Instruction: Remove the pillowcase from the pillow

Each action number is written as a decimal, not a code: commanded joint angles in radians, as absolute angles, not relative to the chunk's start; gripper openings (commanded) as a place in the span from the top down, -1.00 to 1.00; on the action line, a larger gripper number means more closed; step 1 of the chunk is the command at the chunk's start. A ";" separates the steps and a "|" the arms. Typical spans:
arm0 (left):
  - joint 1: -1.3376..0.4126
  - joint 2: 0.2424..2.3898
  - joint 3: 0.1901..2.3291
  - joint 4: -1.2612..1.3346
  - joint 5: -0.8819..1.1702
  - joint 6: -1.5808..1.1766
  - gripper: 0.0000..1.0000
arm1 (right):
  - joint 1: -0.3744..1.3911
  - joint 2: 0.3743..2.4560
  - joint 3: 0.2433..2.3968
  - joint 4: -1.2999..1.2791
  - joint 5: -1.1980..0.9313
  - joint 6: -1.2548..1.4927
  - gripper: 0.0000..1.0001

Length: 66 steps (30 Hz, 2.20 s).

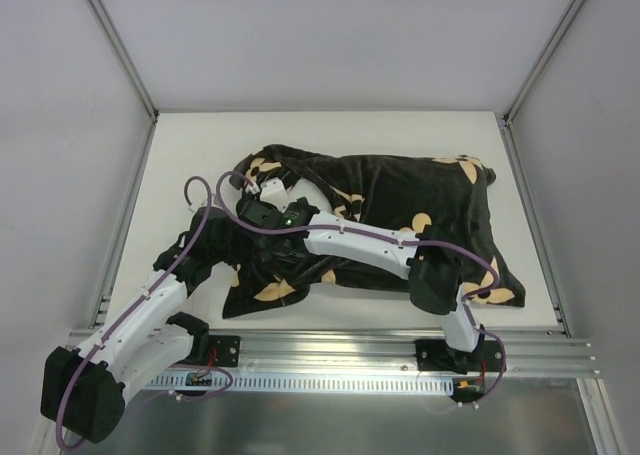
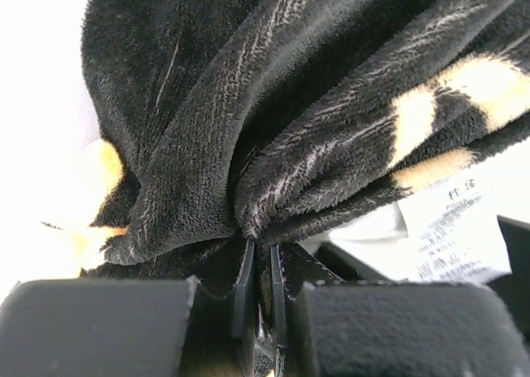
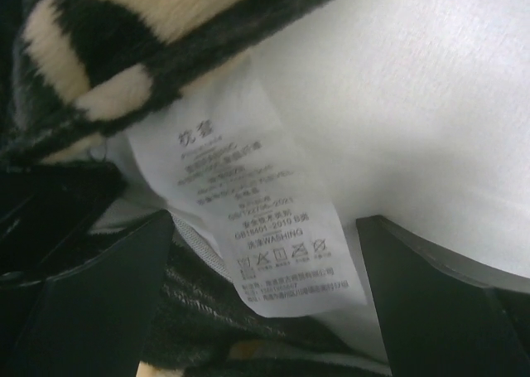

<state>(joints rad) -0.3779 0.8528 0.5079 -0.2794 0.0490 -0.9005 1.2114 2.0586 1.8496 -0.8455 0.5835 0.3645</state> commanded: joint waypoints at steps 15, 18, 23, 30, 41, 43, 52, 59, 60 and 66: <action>-0.373 0.856 0.476 -0.359 0.060 -0.877 1.00 | 1.055 2.013 1.633 -0.878 0.706 0.577 -0.96; -0.373 0.854 0.466 -0.353 0.063 -0.885 1.00 | 1.028 1.936 1.560 -0.827 0.693 0.613 -0.97; -0.373 0.864 0.469 -0.339 0.072 -0.885 1.00 | 1.043 1.913 1.543 -0.844 0.730 0.730 -0.94; -0.373 0.867 0.472 -0.333 0.084 -0.885 1.00 | 1.107 2.014 1.643 -0.867 0.727 0.729 -0.98; -0.374 0.877 0.483 -0.327 0.092 -0.888 1.00 | 1.160 2.137 1.681 -0.842 0.686 0.630 -0.55; -0.373 0.871 0.483 -0.327 0.092 -0.887 1.00 | 1.135 2.122 1.660 -0.841 0.684 0.634 -0.02; -0.373 0.882 0.515 -0.327 0.084 -0.874 1.00 | 1.006 1.789 1.477 -0.822 0.799 0.601 0.99; -0.370 0.933 0.554 -0.327 0.069 -0.867 1.00 | 0.963 1.456 1.373 -0.732 0.831 0.502 0.99; -0.368 0.939 0.555 -0.327 0.066 -0.865 1.00 | 0.953 1.412 1.365 -0.721 0.830 0.485 0.99; -0.339 0.939 0.545 -0.327 0.069 -0.874 1.00 | 0.930 1.380 1.302 -0.699 0.810 0.452 0.99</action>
<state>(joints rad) -0.4061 0.9234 0.5869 -0.1097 0.2634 -0.9092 1.0271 1.4727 1.3174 -0.5545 0.5243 0.5209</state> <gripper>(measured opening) 0.036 0.067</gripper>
